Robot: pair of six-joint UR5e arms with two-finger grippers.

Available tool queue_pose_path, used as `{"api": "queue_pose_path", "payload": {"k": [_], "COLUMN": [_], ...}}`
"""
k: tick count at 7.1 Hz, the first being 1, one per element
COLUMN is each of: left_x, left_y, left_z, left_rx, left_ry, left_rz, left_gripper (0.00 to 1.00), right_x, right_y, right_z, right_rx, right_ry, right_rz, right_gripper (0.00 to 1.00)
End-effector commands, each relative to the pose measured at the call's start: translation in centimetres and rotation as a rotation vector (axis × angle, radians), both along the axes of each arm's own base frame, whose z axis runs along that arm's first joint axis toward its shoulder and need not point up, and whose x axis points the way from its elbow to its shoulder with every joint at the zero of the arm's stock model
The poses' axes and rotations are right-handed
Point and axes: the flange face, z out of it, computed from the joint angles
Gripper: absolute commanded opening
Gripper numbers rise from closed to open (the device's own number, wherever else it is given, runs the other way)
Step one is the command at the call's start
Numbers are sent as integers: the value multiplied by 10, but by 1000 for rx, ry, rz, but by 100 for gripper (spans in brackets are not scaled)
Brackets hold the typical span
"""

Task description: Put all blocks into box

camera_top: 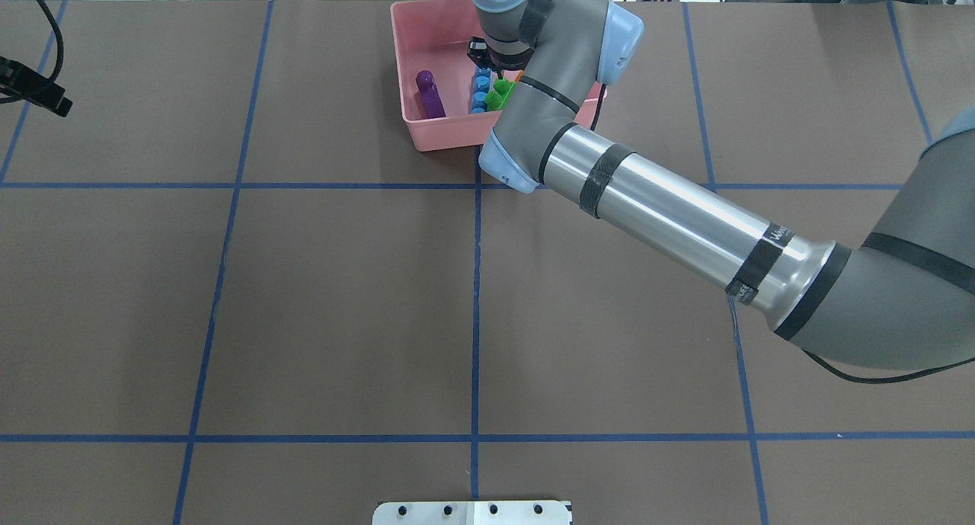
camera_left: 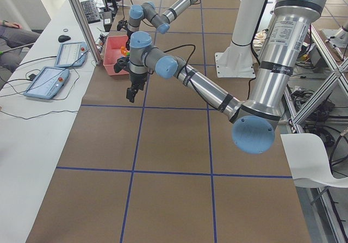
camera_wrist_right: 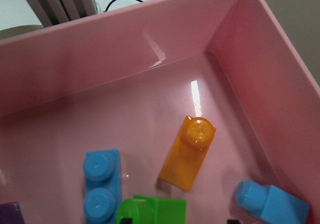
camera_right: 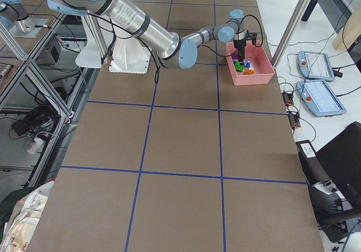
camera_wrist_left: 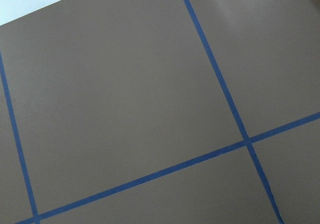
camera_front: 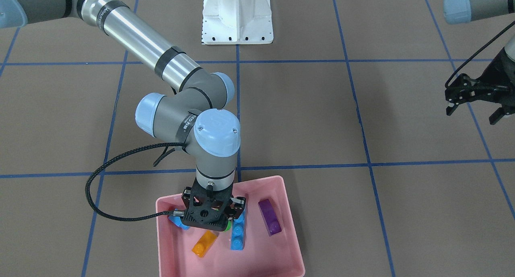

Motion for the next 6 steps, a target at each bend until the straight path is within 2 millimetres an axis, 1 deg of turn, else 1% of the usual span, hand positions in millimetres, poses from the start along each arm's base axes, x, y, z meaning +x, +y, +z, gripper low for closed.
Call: {"api": "queue_pose_path", "payload": {"k": [1, 2, 3, 4, 5, 6], "left_x": [-1, -4, -8, -13, -15, -20], "left_y": [1, 6, 25, 33, 37, 39], "left_z": [-1, 2, 51, 74, 75, 92], "left_rx": [4, -3, -121, -157, -144, -69], "left_ry": [0, 1, -18, -34, -32, -76], "left_rz": [2, -4, -34, -38, -33, 92], "left_gripper": [100, 100, 100, 100, 100, 100], "right_x": [40, 88, 134, 169, 202, 235], "right_y": [-4, -9, -10, -17, -22, -27], "right_z": [-34, -55, -56, -39, -17, 14], "right_rx": [-2, -35, -30, -39, -23, -20], "right_ry": [12, 19, 25, -2, -27, -34], "right_rz": [-88, -171, -242, -291, -339, -352], "right_gripper": [99, 99, 99, 100, 100, 100]}}
